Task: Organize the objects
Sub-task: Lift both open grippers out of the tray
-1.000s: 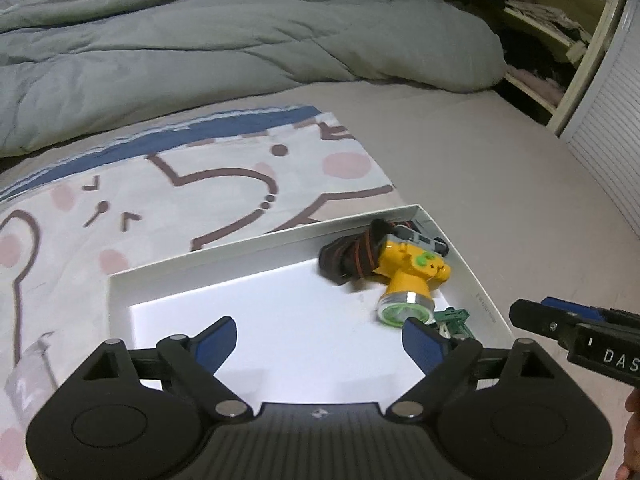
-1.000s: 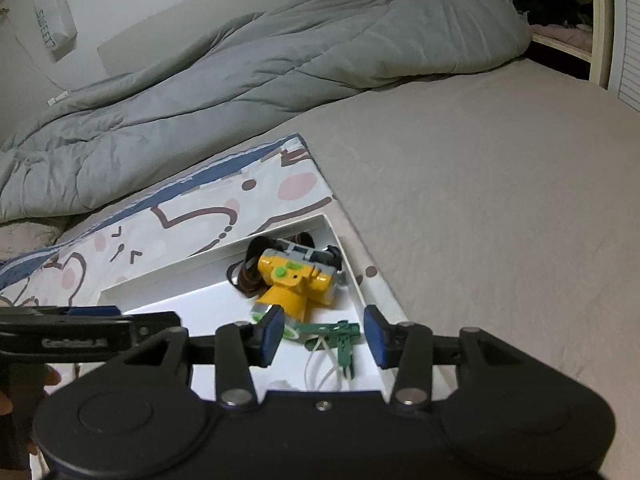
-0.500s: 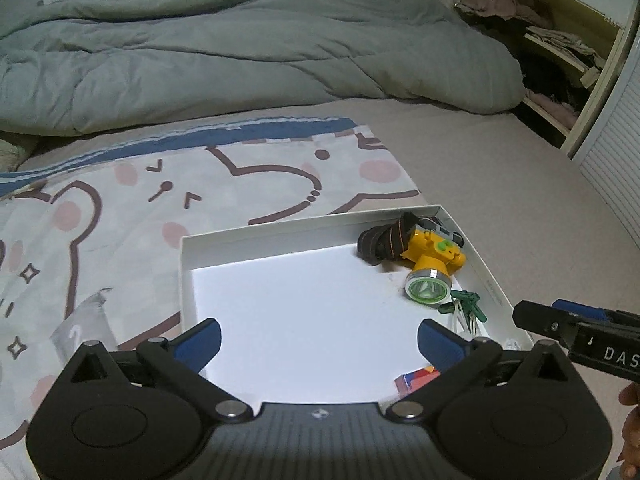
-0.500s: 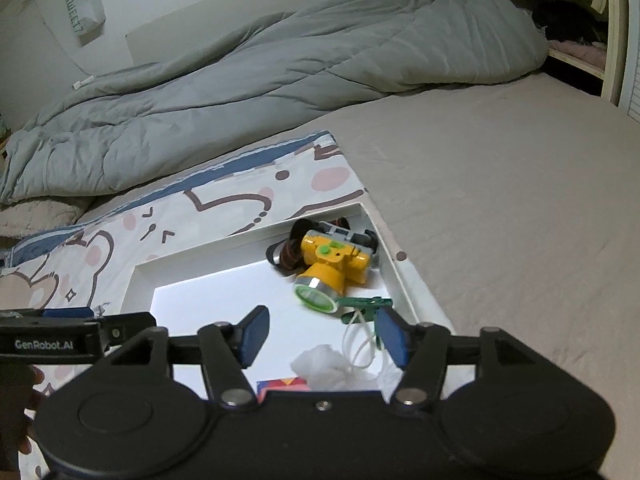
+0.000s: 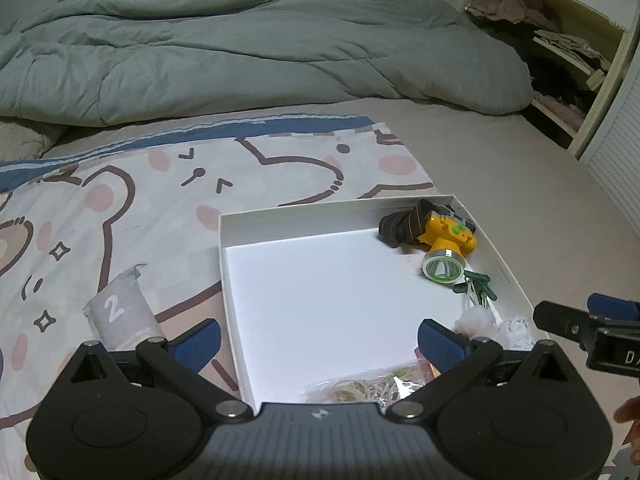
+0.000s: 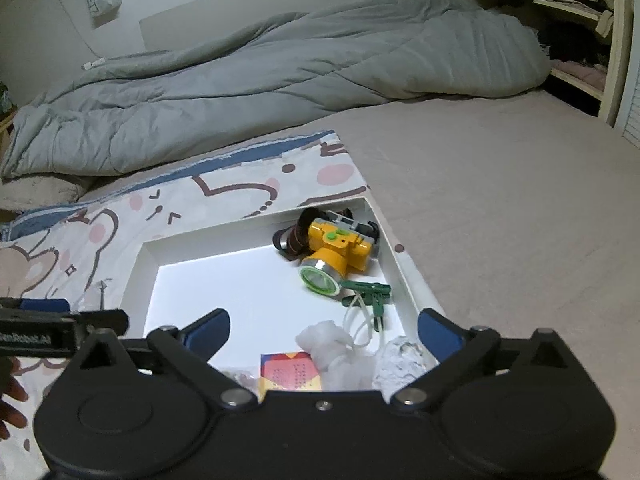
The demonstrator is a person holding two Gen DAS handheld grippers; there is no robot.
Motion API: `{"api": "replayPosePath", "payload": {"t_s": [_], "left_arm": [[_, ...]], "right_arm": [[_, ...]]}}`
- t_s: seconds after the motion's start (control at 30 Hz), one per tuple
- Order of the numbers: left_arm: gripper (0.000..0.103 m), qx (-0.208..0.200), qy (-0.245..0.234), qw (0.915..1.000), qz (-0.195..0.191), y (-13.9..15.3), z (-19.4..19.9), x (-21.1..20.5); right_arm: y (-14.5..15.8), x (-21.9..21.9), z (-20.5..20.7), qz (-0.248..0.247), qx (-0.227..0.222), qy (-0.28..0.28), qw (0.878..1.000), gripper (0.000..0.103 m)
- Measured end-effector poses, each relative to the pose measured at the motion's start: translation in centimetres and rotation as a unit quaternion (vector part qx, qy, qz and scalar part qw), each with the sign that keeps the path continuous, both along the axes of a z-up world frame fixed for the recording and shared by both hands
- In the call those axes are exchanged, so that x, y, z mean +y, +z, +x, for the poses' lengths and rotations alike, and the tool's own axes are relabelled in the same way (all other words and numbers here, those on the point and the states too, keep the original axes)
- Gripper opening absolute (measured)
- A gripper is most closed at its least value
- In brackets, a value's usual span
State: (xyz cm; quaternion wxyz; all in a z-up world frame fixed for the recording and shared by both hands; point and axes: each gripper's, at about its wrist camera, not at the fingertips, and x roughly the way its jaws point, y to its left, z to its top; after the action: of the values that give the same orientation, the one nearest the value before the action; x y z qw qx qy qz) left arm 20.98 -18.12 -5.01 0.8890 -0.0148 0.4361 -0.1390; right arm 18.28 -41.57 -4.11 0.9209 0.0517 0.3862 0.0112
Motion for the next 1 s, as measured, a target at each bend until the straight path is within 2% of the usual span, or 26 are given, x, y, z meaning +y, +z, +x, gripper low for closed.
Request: {"api": "replayPosePath", "payload": {"t_s": [0.17,0.5,1.0], "left_arm": [[0.103,0.003,0.009,0.9999,-0.01,-0.1,-0.1,1.1],[0.103,0.004,0.024,0.9997,-0.003,0.1,-0.1,3.8],[0.103,-0.004,0.085,0.9963,0.006,1.5,-0.9,12.3]], "right_arm": [[-0.2,0.5,0.0,-0.011,0.001,0.01,1.0,0.103],[-0.2,1.7,0.6,-0.024,0.004,0.011,1.0,0.103],[0.4,7.9,2.0,-0.022,-0.003,0.065,0.998,0.103]]}}
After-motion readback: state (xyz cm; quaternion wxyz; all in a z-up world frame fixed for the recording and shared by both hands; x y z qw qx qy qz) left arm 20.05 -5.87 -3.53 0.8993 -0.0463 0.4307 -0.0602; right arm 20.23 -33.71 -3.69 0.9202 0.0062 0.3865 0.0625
